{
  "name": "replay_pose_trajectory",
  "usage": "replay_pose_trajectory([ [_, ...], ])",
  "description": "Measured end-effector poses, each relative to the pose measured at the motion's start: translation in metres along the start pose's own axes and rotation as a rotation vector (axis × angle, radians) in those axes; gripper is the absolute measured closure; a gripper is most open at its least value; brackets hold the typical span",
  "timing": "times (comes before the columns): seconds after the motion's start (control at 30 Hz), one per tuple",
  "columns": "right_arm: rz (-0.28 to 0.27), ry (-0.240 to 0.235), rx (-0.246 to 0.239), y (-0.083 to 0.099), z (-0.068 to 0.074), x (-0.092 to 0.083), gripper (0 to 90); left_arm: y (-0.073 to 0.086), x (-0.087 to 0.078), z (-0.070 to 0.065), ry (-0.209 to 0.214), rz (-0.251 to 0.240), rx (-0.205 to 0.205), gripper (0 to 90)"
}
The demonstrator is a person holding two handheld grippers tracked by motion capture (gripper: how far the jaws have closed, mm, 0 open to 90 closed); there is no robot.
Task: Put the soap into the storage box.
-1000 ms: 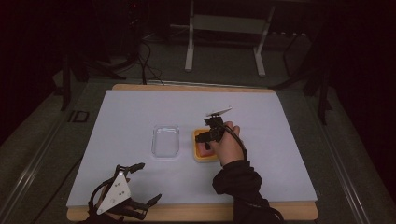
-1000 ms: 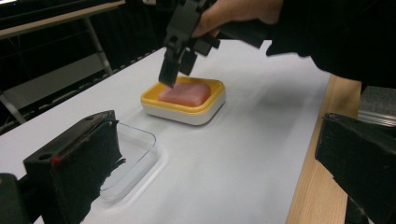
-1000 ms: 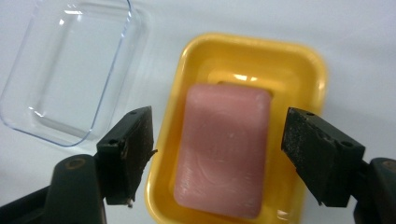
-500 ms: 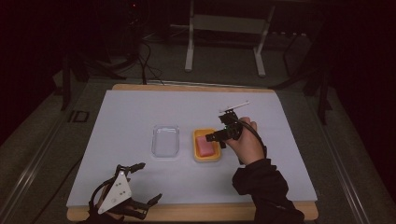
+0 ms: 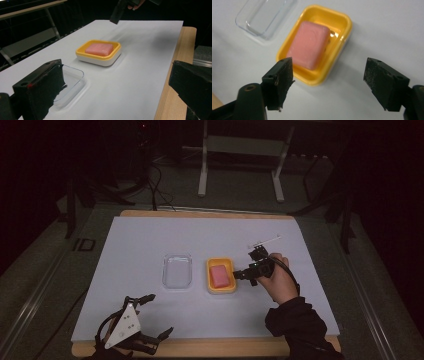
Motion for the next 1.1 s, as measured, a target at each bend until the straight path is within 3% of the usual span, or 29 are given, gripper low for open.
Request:
replay_pose_trajectory([
  [0.1,-0.009,0.012,-0.079,0.009,-0.004,-0.002,19.7,0.000,0.000,0.000,0.000,0.002,0.001,0.6],
  [0.47,-0.048,0.061,-0.113,0.037,-0.022,-0.012,19.1,0.000,0.001,-0.001,-0.002,0.008,0.004,0.7],
  [1.1,-0.069,0.084,-0.056,0.088,-0.046,-0.028,17.3,0.000,0.001,-0.001,-0.003,0.009,0.005,0.6],
])
Point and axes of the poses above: each handheld gripper's, and its own axes: x roughly forward along the jaws, y roughly out of its underside, z roughly to its left, the point moved 1 cm from there along x, roughly forward along the jaws, and after that the axes turned 13 degrees about -y, right-handed, at the moved point
